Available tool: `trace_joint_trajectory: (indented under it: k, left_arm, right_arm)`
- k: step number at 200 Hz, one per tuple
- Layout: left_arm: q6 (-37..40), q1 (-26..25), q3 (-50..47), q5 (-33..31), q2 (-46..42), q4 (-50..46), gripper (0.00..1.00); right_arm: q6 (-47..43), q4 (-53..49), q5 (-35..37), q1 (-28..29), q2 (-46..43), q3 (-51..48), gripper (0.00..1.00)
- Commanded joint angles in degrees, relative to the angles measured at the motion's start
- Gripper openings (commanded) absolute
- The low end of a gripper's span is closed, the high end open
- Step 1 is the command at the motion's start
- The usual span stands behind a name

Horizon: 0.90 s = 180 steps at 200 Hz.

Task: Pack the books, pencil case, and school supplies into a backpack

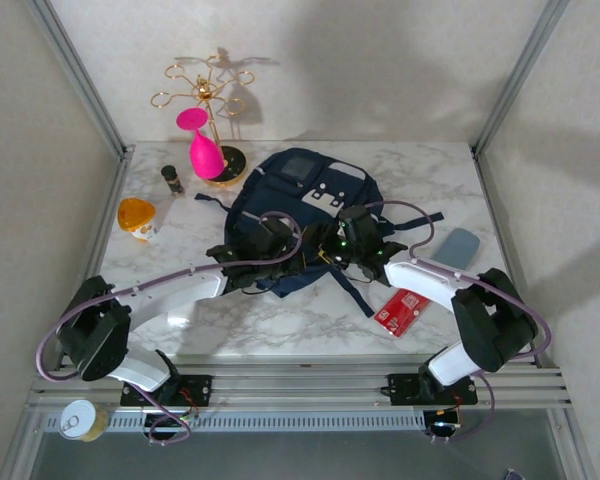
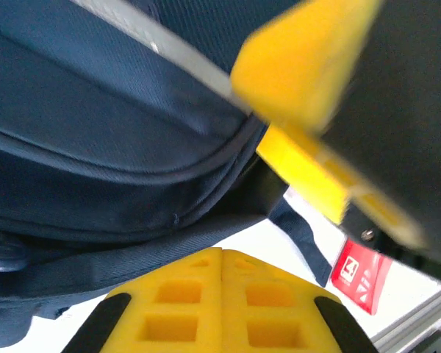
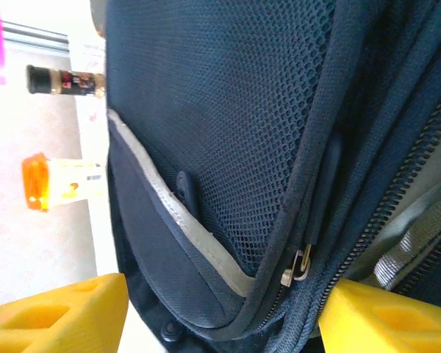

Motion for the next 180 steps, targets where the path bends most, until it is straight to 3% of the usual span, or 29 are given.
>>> trace_joint_trajectory:
  k: [1, 20, 38, 60, 93, 113, 136, 180]
  left_arm:
    - [-0.6, 3.8, -1.9, -4.4, -5.3, -2.5, 0.01]
    - [0.3, 9.4, -3.6, -6.3, -6.6, -4.7, 0.16]
    - [1.3, 15.5, -4.8, -7.0, -5.9, -5.1, 0.19]
    - [2.1, 18.7, -7.7, -6.1, -5.6, -0.7, 0.23]
    - [0.7, 19.6, -12.0, -1.4, -1.5, 3.9, 0.18]
    - [0.0, 19.6, -14.2, -0.2, -1.2, 6.0, 0.07]
    - [-1.2, 19.5, -16.9, 2.2, -1.5, 8.6, 0.06]
    - [-3.5, 19.3, -21.2, 4.6, -1.3, 12.9, 0.03]
  right_arm:
    - [2.6, 1.9, 5.6, 2.1, -0.7, -1.3, 0.70]
    - [3.4, 2.6, 6.7, 4.2, 0.0, -2.2, 0.72]
    - [3.6, 3.7, 5.8, 4.8, 2.7, -0.9, 0.72]
    - [3.9, 5.1, 5.6, 4.9, 4.6, 1.0, 0.72]
    - [4.4, 8.5, 2.9, 4.8, 3.9, 5.0, 0.73]
    - [5.0, 8.5, 3.6, 4.7, 2.0, 6.9, 0.71]
    - [7.1, 12.4, 5.2, 5.0, 1.5, 4.8, 0.66]
    - [6.5, 14.8, 7.7, 8.3, 9.3, 5.1, 0.61]
